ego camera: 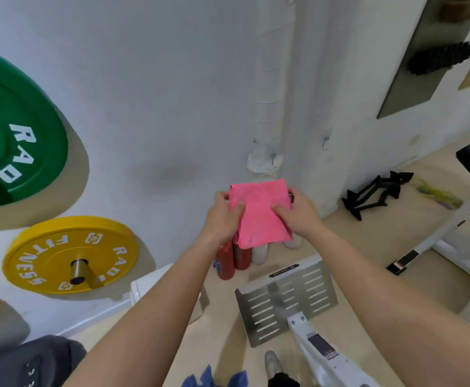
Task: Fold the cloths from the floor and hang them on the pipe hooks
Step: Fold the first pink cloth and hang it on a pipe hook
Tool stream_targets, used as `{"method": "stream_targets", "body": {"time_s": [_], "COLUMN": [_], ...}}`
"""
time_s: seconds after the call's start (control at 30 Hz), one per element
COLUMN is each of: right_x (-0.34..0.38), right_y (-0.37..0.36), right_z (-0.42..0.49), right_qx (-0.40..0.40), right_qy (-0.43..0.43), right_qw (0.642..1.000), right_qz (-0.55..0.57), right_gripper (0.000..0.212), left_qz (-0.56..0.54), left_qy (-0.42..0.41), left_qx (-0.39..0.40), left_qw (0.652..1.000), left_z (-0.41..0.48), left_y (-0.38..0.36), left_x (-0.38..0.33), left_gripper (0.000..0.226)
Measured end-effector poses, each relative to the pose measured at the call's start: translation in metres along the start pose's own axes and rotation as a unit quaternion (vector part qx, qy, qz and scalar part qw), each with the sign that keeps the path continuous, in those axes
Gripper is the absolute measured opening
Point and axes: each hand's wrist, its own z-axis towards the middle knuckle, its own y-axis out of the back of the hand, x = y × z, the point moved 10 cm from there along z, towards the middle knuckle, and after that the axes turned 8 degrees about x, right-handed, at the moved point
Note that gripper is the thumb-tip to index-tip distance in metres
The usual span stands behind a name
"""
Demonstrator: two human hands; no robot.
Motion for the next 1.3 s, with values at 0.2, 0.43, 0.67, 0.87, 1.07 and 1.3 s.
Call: {"method": "stream_targets", "body": {"time_s": [0.2, 0.43, 0.67, 0.87, 1.07, 1.3], "right_x": [-0.074, -0.146, -0.174, -0.201, -0.226, -0.256], "right_y": [0.052, 0.062, 0.055, 0.050, 0.030, 0.017], "right_z": [0.150, 0.291, 0.380, 0.422, 0.446, 0.448], "right_qx": [0.010, 0.027, 0.033, 0.034, 0.051, 0.059], "right_qy": [-0.056, -0.084, -0.047, -0.056, -0.086, -0.162], "right_qw": [0.998, 0.996, 0.998, 0.997, 0.994, 0.984], "right_qz": [0.028, 0.006, 0.024, 0.033, 0.038, 0.030], "right_gripper": [0.049, 0.047, 0.042, 0.035, 0.032, 0.038], "left_qz": [-0.017, -0.026, -0.025, -0.032, -0.040, -0.040], "left_qy": [0.062, 0.125, 0.140, 0.148, 0.194, 0.232], "left_qx": [0.001, -0.005, -0.057, -0.075, -0.102, -0.088], "left_qw": [0.998, 0.992, 0.988, 0.986, 0.975, 0.968], "left_z": [0.145, 0.272, 0.343, 0.378, 0.400, 0.404], "left_y": [-0.065, -0.122, -0.138, -0.155, -0.161, -0.169], "left_x": [-0.004, 0.023, 0.047, 0.061, 0.095, 0.123], "left_gripper": [0.042, 0.037, 0.031, 0.036, 0.035, 0.035]}}
